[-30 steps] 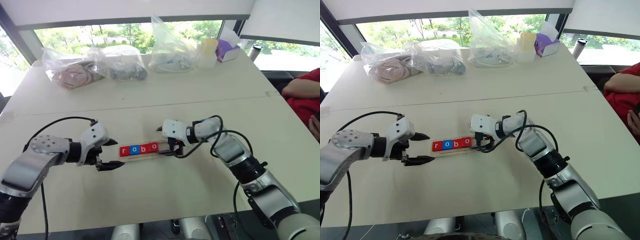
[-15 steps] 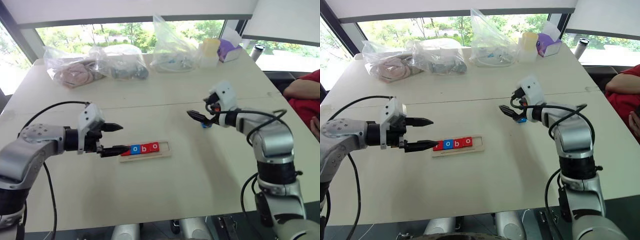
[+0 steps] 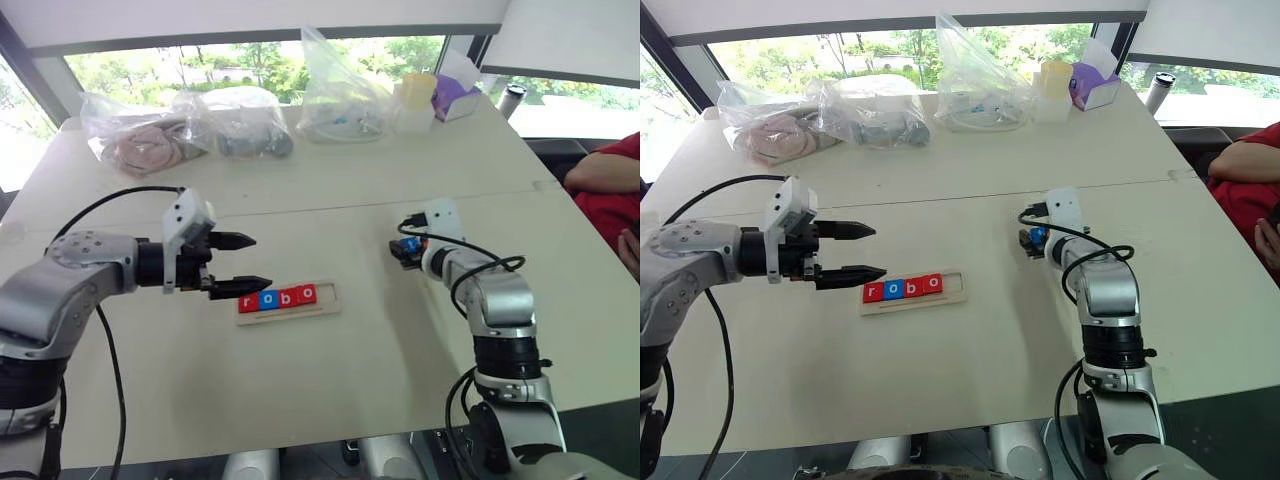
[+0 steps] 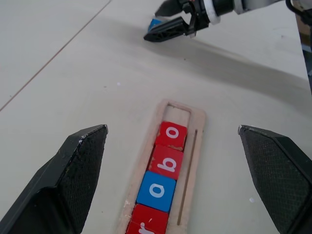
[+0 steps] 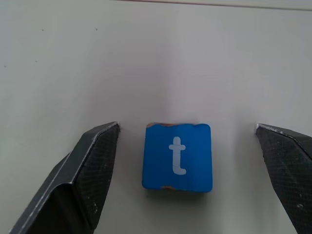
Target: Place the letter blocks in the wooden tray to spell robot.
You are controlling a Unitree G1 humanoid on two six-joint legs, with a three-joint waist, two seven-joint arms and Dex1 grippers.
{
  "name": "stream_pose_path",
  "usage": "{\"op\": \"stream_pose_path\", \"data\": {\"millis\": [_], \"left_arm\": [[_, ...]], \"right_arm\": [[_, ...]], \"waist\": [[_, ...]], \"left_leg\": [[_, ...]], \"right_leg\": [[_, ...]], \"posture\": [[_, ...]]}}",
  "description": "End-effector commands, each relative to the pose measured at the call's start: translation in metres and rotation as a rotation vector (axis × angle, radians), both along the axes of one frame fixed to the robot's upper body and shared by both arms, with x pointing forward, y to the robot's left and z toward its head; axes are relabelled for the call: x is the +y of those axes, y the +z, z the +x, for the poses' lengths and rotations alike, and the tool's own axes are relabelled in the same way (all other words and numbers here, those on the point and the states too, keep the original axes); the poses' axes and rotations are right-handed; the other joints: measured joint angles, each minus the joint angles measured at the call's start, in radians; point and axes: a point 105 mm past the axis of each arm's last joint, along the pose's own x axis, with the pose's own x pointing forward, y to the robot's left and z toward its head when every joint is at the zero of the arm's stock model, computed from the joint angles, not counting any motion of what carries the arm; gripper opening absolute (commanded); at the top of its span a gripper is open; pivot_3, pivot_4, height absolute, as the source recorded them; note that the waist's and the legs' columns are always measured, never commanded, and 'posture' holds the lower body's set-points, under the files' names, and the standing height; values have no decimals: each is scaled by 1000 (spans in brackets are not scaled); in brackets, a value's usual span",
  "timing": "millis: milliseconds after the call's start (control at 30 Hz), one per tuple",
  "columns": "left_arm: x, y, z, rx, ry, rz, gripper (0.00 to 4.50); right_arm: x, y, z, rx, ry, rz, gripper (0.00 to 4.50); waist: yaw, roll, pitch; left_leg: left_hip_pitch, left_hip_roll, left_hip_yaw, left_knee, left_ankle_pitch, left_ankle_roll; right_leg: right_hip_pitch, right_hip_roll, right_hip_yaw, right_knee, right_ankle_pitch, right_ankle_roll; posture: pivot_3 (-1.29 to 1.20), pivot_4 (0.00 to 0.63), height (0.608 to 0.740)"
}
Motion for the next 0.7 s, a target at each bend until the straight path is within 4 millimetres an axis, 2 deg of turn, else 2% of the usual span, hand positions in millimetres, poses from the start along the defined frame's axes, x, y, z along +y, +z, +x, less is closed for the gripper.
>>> {"op": "stream_pose_path", "data": {"millis": [33,133,267,300,500,600,700], "left_arm": [[3,4,-2,-28,8,13,4500],[5,0,-3,-24,20,21,4500],[4,0,-4,-21,17,16,4500],[4,0,-4,-20,15,15,4500],[-7,-1,-9,-10,-52,7,4500],[-17,-2,-17,9,-133,12,4500],[-26,-3,-20,21,-190,1,4500]], "right_arm": [[15,1,-4,-3,43,17,4474],[5,-6,-1,5,-6,8,3578],[0,0,1,-14,-36,-6,1558],[0,1,0,-16,-35,-9,1201],[4,16,-13,-38,-77,16,1219],[14,28,-44,-9,-124,120,1219],[20,25,-70,36,-161,202,1219]], "waist": [[0,0,0],[1,0,0],[4,0,0],[5,0,0],[4,0,0],[4,0,0],[4,0,0]], "left_leg": [[0,0,0,0,0,0],[0,0,0,0,0,0],[0,0,-1,0,0,0],[1,0,-1,0,0,0],[0,0,-1,0,0,0],[-1,0,-2,0,0,0],[-1,0,-4,-1,0,0]], "right_leg": [[0,0,0,0,0,0],[0,0,0,0,0,0],[1,0,0,0,0,0],[1,0,0,0,0,0],[1,-1,0,0,0,0],[0,0,-1,0,0,0],[0,0,-1,0,0,0]], "posture": [[0,150,740],[0,150,740],[0,150,740],[0,150,740],[0,150,740],[0,150,740],[0,150,740]]}}
